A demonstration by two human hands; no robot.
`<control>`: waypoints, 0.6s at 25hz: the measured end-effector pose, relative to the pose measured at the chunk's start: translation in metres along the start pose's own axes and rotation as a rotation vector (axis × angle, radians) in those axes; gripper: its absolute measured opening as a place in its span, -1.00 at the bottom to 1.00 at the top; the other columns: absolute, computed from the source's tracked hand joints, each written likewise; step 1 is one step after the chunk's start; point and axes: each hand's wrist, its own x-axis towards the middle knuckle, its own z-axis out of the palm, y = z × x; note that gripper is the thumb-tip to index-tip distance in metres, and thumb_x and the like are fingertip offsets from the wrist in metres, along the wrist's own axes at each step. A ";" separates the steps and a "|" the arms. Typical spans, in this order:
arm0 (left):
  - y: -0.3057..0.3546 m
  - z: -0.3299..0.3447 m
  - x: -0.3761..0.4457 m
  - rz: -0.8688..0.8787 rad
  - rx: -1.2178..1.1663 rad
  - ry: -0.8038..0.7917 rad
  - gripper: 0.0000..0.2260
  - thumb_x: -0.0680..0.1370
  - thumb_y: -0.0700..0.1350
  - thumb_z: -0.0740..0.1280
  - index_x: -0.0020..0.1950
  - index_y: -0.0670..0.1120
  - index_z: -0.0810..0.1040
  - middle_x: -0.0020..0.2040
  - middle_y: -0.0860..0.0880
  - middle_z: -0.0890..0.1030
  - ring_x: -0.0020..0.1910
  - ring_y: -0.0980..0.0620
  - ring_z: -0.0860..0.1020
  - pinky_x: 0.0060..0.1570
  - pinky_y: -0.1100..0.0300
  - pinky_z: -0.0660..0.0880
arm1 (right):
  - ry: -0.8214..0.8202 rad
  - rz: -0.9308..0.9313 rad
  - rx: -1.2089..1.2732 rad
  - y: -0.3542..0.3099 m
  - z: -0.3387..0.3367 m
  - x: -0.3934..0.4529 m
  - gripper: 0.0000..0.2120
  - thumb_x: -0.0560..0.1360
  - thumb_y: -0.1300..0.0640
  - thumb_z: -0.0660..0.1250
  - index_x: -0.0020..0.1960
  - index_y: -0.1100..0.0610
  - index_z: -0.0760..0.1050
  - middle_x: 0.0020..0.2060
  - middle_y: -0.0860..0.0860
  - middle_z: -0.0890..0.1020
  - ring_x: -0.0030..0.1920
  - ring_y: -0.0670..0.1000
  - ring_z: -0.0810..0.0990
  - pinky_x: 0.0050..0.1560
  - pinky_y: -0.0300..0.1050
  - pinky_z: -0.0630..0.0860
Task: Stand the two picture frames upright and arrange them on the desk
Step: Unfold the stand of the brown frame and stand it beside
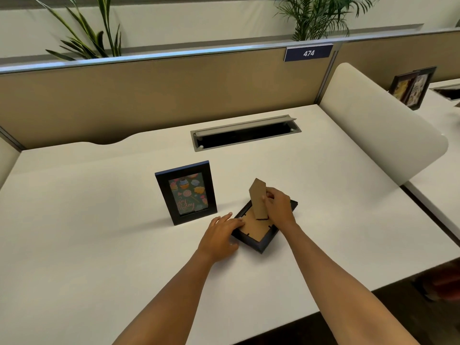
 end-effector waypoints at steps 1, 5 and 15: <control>0.000 -0.001 0.000 0.004 -0.018 0.019 -0.42 0.44 -0.10 0.44 0.45 0.03 0.44 0.46 0.08 0.44 0.54 0.02 0.24 0.50 0.11 0.09 | -0.053 0.001 -0.004 -0.003 -0.003 0.003 -0.78 0.62 0.21 0.28 0.24 0.23 0.55 0.08 0.15 0.65 0.10 0.12 0.61 0.04 -0.04 0.55; 0.001 -0.005 -0.001 -0.063 -0.443 0.238 -0.50 0.37 -0.19 0.51 0.30 0.01 0.58 0.25 0.09 0.61 0.26 0.13 0.53 0.29 0.38 0.38 | -0.111 0.040 0.056 -0.007 -0.011 0.011 -0.72 0.60 0.19 0.32 0.30 0.21 0.54 0.03 0.17 0.68 0.08 0.14 0.64 0.00 -0.03 0.56; 0.018 -0.048 0.030 -0.111 -0.791 0.355 -0.79 0.38 -0.13 0.60 -0.03 0.04 0.73 -0.07 0.15 0.72 0.02 0.15 0.66 0.08 0.30 0.55 | -0.345 0.368 0.486 -0.015 -0.029 0.025 -0.66 0.63 0.25 0.26 0.39 0.20 0.45 0.13 0.10 0.64 -0.07 0.05 0.66 -0.16 -0.17 0.60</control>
